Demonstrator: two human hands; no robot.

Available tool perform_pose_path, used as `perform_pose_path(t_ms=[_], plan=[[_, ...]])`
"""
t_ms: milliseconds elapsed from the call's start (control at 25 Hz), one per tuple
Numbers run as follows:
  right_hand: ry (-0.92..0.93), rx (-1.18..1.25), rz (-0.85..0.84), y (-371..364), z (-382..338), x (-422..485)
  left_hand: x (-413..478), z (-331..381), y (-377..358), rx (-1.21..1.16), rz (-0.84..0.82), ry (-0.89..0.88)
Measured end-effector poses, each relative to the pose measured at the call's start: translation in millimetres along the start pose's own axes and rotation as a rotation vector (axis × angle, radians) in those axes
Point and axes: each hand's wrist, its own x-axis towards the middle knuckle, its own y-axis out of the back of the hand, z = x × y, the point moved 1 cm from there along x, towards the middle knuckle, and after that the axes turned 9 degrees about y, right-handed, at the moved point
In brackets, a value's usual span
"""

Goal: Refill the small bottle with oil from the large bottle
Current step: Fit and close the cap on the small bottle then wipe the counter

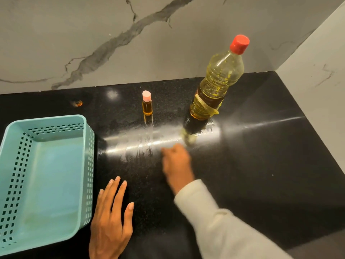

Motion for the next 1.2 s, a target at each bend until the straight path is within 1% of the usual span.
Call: perform_pose_path(t_ms=[40, 80, 120, 160, 200, 240, 280, 320, 360, 400, 440, 480, 560, 600, 640, 680, 720, 760, 920, 1000, 1080, 1200], plan=[[0.067, 0.105, -0.139, -15.9, -21.2, -13.5, 0.3, -0.2, 0.7, -0.003, 0.000, 0.001], [0.186, 0.113, -0.216, -25.5, -28.6, -20.1, 0.5, -0.3, 1.2, -0.004, -0.002, 0.000], [0.236, 0.070, -0.201, -20.4, -23.3, -17.0, 1.1, -0.1, 1.7, -0.001, -0.004, -0.001], [0.241, -0.020, -0.085, -8.1, -1.8, -3.7, 1.2, -0.1, 1.9, 0.003, -0.007, -0.001], [0.259, -0.148, 0.081, 9.0, 27.0, 13.7, 1.5, -0.1, 1.8, 0.006, -0.009, 0.000], [0.232, -0.263, 0.203, 32.4, 58.7, 32.4, 1.7, 0.4, 1.8, 0.007, -0.009, 0.001], [0.102, -0.328, 0.253, 61.1, 87.1, 46.7, 1.8, 0.9, 2.0, 0.005, -0.008, 0.000], [-0.058, -0.357, 0.283, 86.3, 111.9, 56.0, 1.9, 0.9, 2.2, 0.006, -0.007, -0.002], [-0.188, -0.348, 0.273, 101.5, 129.2, 61.4, 2.1, 0.7, 2.3, 0.009, -0.007, -0.004], [-0.236, -0.334, 0.292, 102.8, 134.7, 65.6, 2.5, 0.8, 2.4, 0.013, -0.007, -0.006], [-0.230, -0.328, 0.292, 93.2, 123.1, 65.6, 2.0, 1.1, 2.4, 0.018, -0.009, -0.006], [-0.167, -0.282, 0.246, 74.8, 102.7, 63.5, 1.8, 1.2, 2.1, 0.020, -0.011, -0.007], [-0.022, -0.092, 0.100, 24.5, 47.0, 47.5, 2.2, 1.3, 2.3, 0.018, -0.008, -0.009], [0.070, -0.043, 0.013, 1.6, 22.9, 35.1, 2.6, 0.8, 2.3, 0.020, -0.009, -0.011], [0.171, -0.026, -0.050, -14.1, 7.2, 24.8, 2.5, 0.7, 2.3, 0.024, -0.011, -0.013], [0.242, -0.041, -0.075, -18.9, 5.8, 21.5, 2.3, 0.9, 2.6, 0.024, -0.012, -0.012], [0.237, -0.039, -0.037, -11.3, 14.8, 27.8, 2.4, 1.4, 2.9, 0.022, -0.013, -0.011], [0.180, -0.048, 0.027, 3.5, 32.9, 37.4, 2.4, 1.0, 2.9, 0.020, -0.013, -0.008], [-0.081, -0.271, 0.274, 81.6, 122.3, 70.8, 2.7, 2.3, 3.2, 0.000, -0.014, -0.001], [-0.179, -0.249, 0.313, 93.3, 132.1, 71.6, 3.0, 2.2, 2.9, -0.001, -0.014, -0.006], [-0.134, -0.204, 0.300, 79.8, 113.7, 68.2, 2.8, 1.2, 2.5, -0.001, -0.019, -0.010], [0.036, -0.096, 0.237, 45.1, 70.6, 59.1, 2.2, -0.3, 1.6, 0.001, -0.023, -0.011]])
